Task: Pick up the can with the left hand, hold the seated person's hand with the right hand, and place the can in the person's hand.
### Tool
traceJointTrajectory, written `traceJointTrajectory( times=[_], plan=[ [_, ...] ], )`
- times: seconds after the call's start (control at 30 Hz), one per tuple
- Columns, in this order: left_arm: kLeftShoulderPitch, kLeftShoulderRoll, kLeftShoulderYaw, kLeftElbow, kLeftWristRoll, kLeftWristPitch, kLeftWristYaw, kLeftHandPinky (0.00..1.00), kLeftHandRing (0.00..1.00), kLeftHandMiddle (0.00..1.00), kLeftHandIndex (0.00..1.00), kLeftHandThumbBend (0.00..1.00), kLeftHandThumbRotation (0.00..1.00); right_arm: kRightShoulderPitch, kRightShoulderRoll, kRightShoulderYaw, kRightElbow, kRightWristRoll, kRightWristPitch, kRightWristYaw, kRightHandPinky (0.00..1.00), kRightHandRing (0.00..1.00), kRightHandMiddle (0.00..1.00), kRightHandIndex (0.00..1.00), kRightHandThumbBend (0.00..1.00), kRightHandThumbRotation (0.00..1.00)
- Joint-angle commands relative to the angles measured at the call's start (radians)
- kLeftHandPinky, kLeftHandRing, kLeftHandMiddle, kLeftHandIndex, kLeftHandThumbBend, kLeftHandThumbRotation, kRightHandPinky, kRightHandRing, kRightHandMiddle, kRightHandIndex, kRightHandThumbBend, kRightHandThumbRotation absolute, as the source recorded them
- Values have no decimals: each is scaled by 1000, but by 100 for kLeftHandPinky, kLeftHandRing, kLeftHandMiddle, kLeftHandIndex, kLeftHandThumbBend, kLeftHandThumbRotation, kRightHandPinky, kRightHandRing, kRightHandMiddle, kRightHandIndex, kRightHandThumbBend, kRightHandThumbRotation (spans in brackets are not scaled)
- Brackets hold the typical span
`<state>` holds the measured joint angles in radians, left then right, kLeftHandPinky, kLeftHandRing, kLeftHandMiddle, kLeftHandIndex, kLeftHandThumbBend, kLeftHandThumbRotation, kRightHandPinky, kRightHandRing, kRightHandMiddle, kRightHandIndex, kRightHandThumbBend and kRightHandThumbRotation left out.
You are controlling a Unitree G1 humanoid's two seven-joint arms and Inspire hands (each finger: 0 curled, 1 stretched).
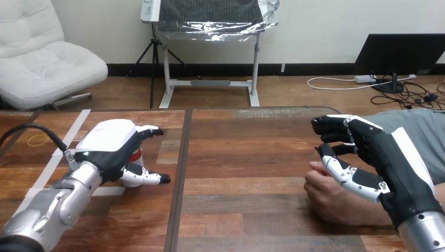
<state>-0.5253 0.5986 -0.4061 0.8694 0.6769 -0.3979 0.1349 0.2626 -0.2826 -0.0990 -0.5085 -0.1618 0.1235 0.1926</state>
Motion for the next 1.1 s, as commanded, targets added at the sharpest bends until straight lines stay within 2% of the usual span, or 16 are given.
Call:
traceJointTrajectory(
  times=[0.0,0.23,0.73,1.07],
  plan=[
    [6,30,33,-101,-22,0,-19,79,83,85,85,76,49,-74,-20,-9,-29,1,-4,2,69,75,75,72,30,0],
    [29,40,41,-142,-18,-12,-17,79,82,85,85,76,48,-77,-20,-8,-25,0,-9,2,69,75,75,72,30,0],
    [90,60,70,-270,-15,2,-56,80,82,85,84,76,47,-77,-18,-8,-24,4,-11,1,69,75,75,72,30,0],
    [128,73,89,-345,-20,-13,-71,80,82,84,84,75,47,-80,-19,-7,-21,7,-9,4,69,75,75,72,30,0]
  ],
)
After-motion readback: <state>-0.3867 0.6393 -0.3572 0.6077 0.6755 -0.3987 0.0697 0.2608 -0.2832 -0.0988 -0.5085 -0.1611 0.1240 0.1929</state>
